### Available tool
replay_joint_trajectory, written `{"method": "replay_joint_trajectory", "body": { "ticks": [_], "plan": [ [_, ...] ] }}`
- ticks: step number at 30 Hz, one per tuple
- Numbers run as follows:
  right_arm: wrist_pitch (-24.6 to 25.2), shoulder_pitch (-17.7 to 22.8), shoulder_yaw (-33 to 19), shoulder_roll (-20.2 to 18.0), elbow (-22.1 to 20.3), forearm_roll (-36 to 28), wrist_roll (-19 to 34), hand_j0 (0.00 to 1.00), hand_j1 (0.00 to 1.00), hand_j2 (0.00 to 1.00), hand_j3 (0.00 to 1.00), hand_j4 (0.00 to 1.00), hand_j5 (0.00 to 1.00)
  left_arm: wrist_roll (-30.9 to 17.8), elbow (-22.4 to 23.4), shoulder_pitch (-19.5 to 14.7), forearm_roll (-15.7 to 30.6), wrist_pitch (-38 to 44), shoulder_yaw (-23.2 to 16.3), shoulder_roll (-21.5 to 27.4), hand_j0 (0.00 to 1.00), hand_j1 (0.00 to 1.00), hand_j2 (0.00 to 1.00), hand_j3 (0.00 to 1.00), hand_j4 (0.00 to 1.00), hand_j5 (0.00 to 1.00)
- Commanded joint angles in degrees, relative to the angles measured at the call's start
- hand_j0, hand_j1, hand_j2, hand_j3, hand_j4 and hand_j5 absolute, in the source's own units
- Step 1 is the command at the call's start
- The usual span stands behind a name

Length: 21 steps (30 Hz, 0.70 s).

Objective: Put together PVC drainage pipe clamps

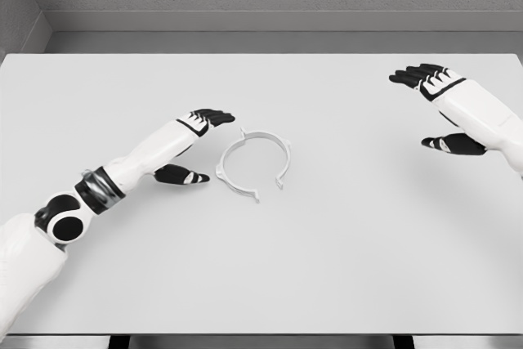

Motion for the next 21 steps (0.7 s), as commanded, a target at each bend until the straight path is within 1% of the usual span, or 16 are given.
{"method": "replay_joint_trajectory", "body": {
  "ticks": [1,4,10,13,17,21],
  "plan": [
    [0.17,0.00,-0.01,0.00,0.00,-0.43,-0.03,1.00,1.00,1.00,1.00,1.00,1.00,-0.05,0.95,0.00,0.28,0.01,0.02,-0.83,1.00,1.00,1.00,1.00,1.00,1.00],
    [0.17,-0.09,-0.01,-0.08,-0.09,-0.43,-0.03,1.00,1.00,1.00,1.00,1.00,1.00,-0.05,1.74,-0.18,0.37,0.01,0.20,-1.18,1.00,1.00,1.00,1.00,1.00,1.00],
    [0.17,0.00,-0.01,0.00,0.00,-0.34,-0.03,1.00,1.00,1.00,1.00,1.00,1.00,-0.05,1.56,-0.18,0.37,0.01,0.11,-1.27,1.00,1.00,1.00,1.00,1.00,1.00],
    [0.17,-0.09,-0.01,0.00,0.00,-0.34,-0.03,1.00,1.00,1.00,1.00,1.00,1.00,-0.14,0.25,0.79,0.37,0.01,0.02,-1.53,1.00,1.00,1.00,1.00,1.00,1.00],
    [0.17,-0.09,-0.01,0.00,0.00,-0.34,-0.03,1.00,1.00,1.00,1.00,1.00,1.00,-0.14,-1.16,1.14,0.37,0.01,-0.77,-1.53,1.00,1.00,1.00,1.00,1.00,1.00],
    [0.17,-0.09,-0.01,0.00,0.00,-0.34,-0.03,1.00,1.00,1.00,1.00,1.00,1.00,-0.14,-1.16,1.58,0.19,0.01,-0.95,-2.06,1.00,1.00,1.00,1.00,1.00,1.00]
  ]
}}
